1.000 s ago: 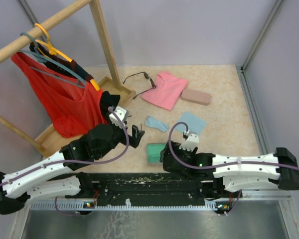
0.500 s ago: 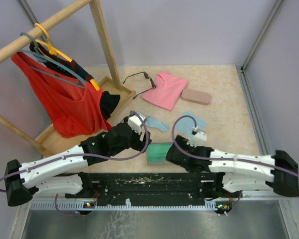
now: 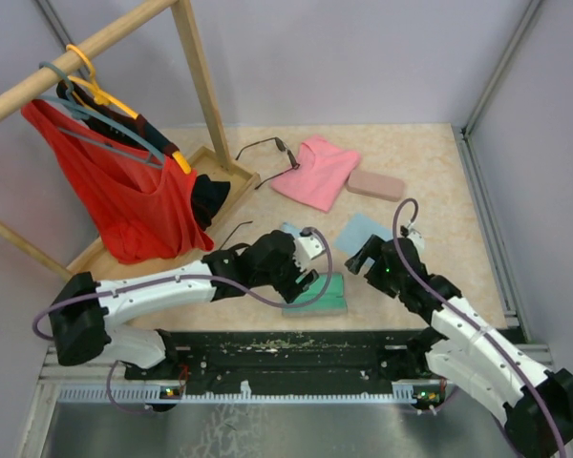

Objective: Organize the sunglasses
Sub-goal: Adjust the sunglasses case at the center of the board.

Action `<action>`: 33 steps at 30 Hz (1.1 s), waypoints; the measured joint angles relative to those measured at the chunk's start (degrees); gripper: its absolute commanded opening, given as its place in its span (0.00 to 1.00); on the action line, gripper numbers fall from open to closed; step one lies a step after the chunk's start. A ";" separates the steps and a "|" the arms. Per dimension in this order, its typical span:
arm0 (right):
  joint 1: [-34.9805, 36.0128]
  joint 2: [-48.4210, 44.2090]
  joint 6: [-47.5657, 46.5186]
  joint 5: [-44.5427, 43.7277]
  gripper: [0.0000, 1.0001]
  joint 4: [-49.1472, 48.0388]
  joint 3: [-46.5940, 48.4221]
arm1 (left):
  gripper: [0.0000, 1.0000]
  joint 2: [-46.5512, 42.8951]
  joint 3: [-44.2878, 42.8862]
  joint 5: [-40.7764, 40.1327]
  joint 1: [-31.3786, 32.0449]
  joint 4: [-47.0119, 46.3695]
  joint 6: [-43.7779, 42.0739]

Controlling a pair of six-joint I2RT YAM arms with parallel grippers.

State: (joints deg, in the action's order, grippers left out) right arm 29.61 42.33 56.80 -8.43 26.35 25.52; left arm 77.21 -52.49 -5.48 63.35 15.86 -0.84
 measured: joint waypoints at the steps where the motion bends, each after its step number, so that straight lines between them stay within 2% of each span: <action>1: -0.26 0.44 -0.96 0.81 0.93 -0.59 0.02 | 0.78 0.92 -0.61 0.39 0.00 -0.02 -0.92; 7: -1.01 2.32 -6.12 4.70 0.93 -4.09 0.09 | 0.67 8.50 -4.79 2.14 0.00 -0.20 -6.08; 19: -1.62 -2.01 -7.30 5.77 0.92 -5.75 -0.98 | 0.41 17.42 -6.82 1.62 -0.02 -3.06 -9.05; 23: -1.62 -3.30 -7.15 5.84 0.91 -5.62 -2.45 | 0.25 18.32 -7.08 0.96 -0.15 -4.00 -9.49; 33: -1.64 -5.22 -6.47 5.92 0.91 -5.11 -3.41 | 0.11 18.32 -6.78 0.44 -0.26 -5.07 -9.51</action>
State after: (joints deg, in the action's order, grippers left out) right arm 27.97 37.10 50.33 -2.50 21.23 22.11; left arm 95.53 -59.27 -5.04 63.09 10.79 -10.35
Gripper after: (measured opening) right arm 0.915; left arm 0.149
